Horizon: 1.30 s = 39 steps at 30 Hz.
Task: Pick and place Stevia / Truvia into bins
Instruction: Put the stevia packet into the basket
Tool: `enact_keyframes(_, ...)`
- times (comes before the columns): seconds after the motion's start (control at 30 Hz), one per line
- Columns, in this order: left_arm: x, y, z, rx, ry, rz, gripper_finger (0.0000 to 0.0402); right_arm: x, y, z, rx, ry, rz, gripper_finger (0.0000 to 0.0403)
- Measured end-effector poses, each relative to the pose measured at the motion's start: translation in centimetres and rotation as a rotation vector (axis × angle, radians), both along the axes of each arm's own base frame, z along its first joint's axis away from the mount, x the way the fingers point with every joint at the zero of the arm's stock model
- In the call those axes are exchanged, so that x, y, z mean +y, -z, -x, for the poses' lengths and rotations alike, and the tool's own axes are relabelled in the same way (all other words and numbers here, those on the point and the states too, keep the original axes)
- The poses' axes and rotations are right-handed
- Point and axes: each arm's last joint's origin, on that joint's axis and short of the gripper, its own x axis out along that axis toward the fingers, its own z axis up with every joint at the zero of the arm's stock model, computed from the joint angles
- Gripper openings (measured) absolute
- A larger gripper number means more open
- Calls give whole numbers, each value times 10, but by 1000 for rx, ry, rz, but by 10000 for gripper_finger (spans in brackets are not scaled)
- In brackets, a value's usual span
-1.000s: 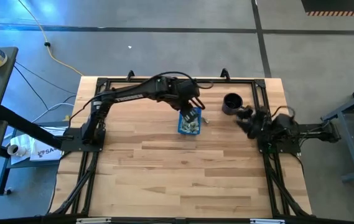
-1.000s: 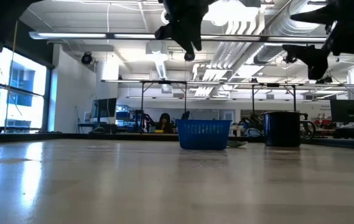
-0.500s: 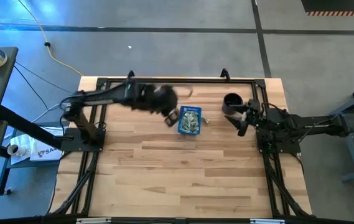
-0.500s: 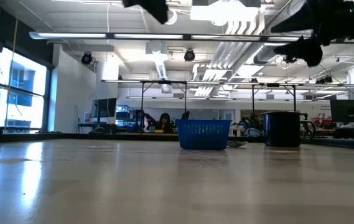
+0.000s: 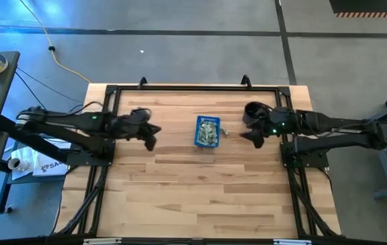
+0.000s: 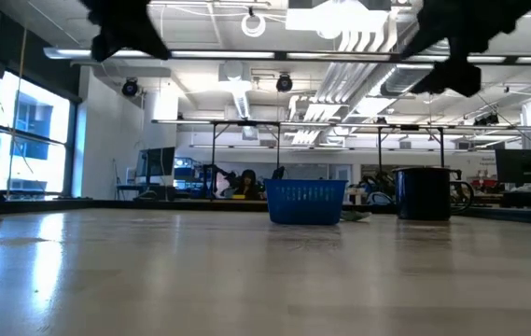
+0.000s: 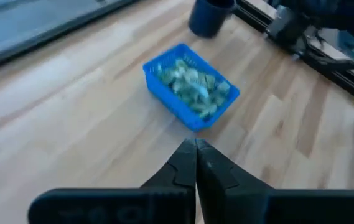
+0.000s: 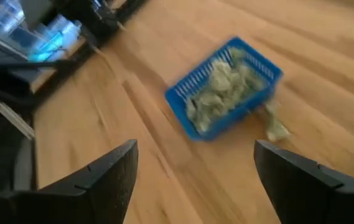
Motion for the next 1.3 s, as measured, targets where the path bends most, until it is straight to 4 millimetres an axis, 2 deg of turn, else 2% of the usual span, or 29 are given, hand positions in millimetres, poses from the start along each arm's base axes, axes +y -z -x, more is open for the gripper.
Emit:
enact_keyframes(0.1, 5, 6, 28, -78, -9, 24, 40, -2, -14, -14, -33, -7, -32, 307)
enact_keyframes(0.17, 9, 9, 46, -122, -34, 25, 40, -2, -25, -24, -70, -72, -23, 307)
enact_keyframes(0.3, 15, 8, 72, -212, -83, 31, 40, -2, -39, -37, -35, -128, -23, 307)
enact_keyframes(0.47, 16, 0, 89, -292, -89, 19, 40, -1, -61, -52, -41, -145, -110, 307)
enact_keyframes(0.53, 16, -1, 92, -302, -96, 10, 40, -2, -65, -55, 8, -166, -64, 307)
enact_keyframes(0.63, 16, 0, 92, -295, -102, 7, 40, -6, -66, -55, 167, -174, 131, 307)
enact_keyframes(0.73, 16, 2, 91, -274, -103, 8, 40, -17, -45, -52, 447, -191, 330, 307)
enact_keyframes(0.87, 16, 4, 88, -255, -107, 8, 40, -22, 4, -62, 636, -387, 371, 307)
enact_keyframes(0.97, 16, 5, 86, -245, -107, 8, 40, -20, 35, -70, 637, -482, 375, 307)
enact_keyframes(1.07, 16, 6, 85, -234, -117, 23, 40, -22, 64, -75, 633, -501, 400, 307)
enact_keyframes(1.2, 16, 8, 85, -218, -130, 42, 40, -32, 88, -81, 580, -475, 474, 307)
enact_keyframes(1.3, 16, 10, 86, -208, -134, 47, 40, -40, 107, -86, 569, -475, 439, 307)
